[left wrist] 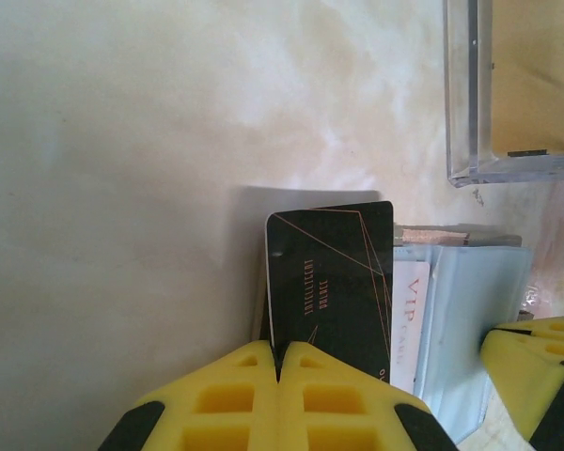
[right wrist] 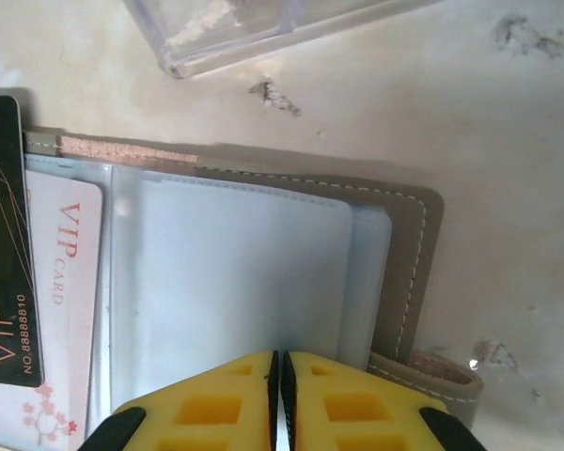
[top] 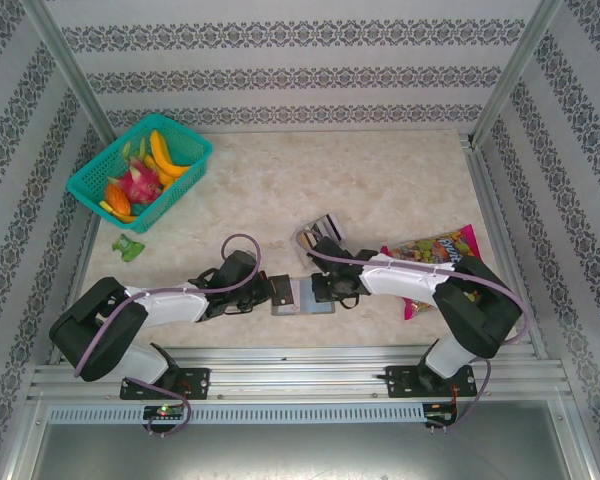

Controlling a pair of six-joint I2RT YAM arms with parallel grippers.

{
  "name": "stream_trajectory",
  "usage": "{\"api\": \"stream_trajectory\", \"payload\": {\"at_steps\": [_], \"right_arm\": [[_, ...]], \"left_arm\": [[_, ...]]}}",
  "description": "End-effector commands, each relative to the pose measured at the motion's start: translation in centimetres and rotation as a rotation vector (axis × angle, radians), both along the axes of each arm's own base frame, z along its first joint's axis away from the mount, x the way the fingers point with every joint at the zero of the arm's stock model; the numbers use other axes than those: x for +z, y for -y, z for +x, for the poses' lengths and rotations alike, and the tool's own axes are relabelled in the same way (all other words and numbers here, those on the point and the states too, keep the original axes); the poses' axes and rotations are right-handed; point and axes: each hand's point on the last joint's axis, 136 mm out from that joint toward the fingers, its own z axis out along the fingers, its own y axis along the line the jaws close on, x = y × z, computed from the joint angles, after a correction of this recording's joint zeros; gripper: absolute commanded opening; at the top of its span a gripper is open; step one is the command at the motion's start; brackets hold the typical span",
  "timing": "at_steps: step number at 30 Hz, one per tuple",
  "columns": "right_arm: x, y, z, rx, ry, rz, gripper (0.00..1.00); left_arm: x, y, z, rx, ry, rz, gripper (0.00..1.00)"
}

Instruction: Put the credit cards into the card holder

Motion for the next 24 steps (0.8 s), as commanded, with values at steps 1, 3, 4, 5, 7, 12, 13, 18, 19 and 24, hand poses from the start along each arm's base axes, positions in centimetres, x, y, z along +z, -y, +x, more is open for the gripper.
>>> {"api": "stream_trajectory", "payload": {"at_steps": [1, 3, 4, 5, 7, 12, 13, 18, 19, 24], "right_arm": [[-1.1, 2.1, -0.9, -0.001, -0.035, -0.060, 0.14], [-0.8, 1.8, -0.7, 0.007, -0.035, -0.049, 0.14], [-0.6, 1.5, -0.6, 0.011, -0.032, -0.036, 0.14], [-0.4, 1.4, -0.4, 0.009, -0.028, -0.026, 0.14], [-0.1, 1.1, -0.2, 0.004, -0.028, -0.006, 0.15], [0.0, 0.9, 0.0, -0.004, -0.037, 0.028, 0.15], [0.0, 0.9, 0.1, -0.008, -0.040, 0.044, 0.15], [2.0, -0.4, 0.6, -0.014, -0.020, 0.161, 0.16], [2.5, -0.5, 0.8, -0.016, -0.011, 0.181, 0.17], [3.6, 0.0, 1.2, -0.034, 0.016, 0.204, 0.18]], "left_arm": [[-3.5, -2.5, -2.6, 0.003, -0.108, 0.137, 0.00], [-2.6, -1.6, -2.1, -0.024, -0.080, 0.103, 0.00], [-1.9, -1.0, -1.8, -0.040, -0.061, 0.083, 0.00], [-1.0, -0.5, -1.4, -0.055, -0.035, 0.061, 0.00], [1.0, 0.5, -0.7, -0.082, 0.018, 0.025, 0.00], [5.6, 2.3, 0.5, -0.132, 0.144, -0.078, 0.00], [6.1, 2.7, 0.4, -0.150, 0.154, -0.097, 0.00], [6.3, 4.8, 0.3, -0.205, 0.151, -0.178, 0.00], [6.2, 5.2, 0.4, -0.206, 0.148, -0.188, 0.00], [5.4, 6.6, 0.4, -0.208, 0.132, -0.204, 0.00]]}}
